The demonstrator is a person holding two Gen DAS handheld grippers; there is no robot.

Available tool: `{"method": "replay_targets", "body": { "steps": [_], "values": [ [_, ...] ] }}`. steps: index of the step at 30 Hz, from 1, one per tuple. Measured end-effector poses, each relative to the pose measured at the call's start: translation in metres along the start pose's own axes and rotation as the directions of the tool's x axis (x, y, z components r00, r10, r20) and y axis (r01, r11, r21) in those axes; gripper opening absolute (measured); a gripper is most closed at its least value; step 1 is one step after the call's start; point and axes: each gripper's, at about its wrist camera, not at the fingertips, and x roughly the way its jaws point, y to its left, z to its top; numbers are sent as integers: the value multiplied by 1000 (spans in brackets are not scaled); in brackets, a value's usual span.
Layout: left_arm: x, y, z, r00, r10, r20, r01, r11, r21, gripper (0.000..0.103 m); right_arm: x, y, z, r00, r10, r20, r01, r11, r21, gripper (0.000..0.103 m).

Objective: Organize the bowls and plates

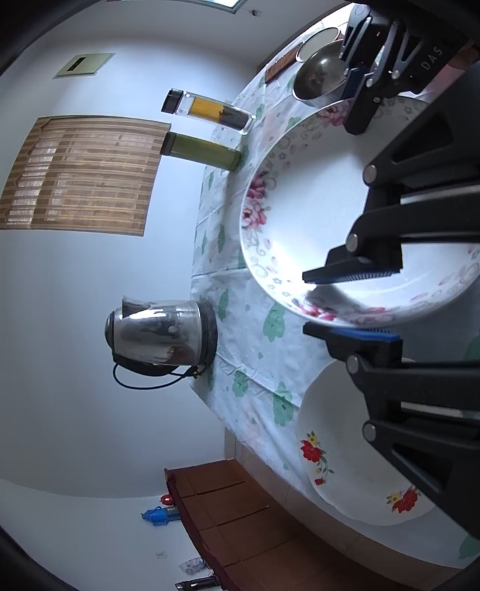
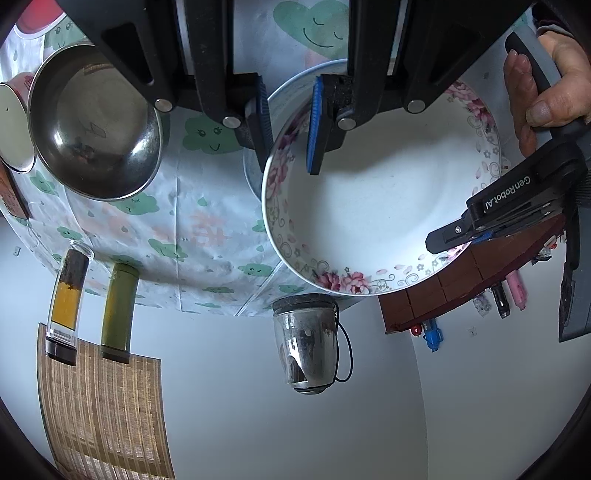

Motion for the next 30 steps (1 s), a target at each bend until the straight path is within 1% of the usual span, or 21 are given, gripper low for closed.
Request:
{"method": "replay_targets", "body": {
  "steps": [9, 13, 27, 30],
  "values": [
    [12, 0, -3, 999, -17, -28, 16, 1000, -8, 17, 4, 0, -1, 1000, -25, -11, 25, 1000, -4, 19],
    [14, -1, -4, 999, -24, -29, 24, 1000, -7, 17, 6, -1, -2, 999, -31, -15, 31, 1000, -1, 19],
    [31, -2, -12, 995, -52, -86, 51, 999, -12, 17, 13, -5, -4, 998, -61, -36, 61, 998, -1, 19],
    [34, -1, -14, 994, -49, -98, 48, 999, -11, 17, 15, -4, -4, 997, -64, -41, 64, 998, -4, 19]
  ]
}}
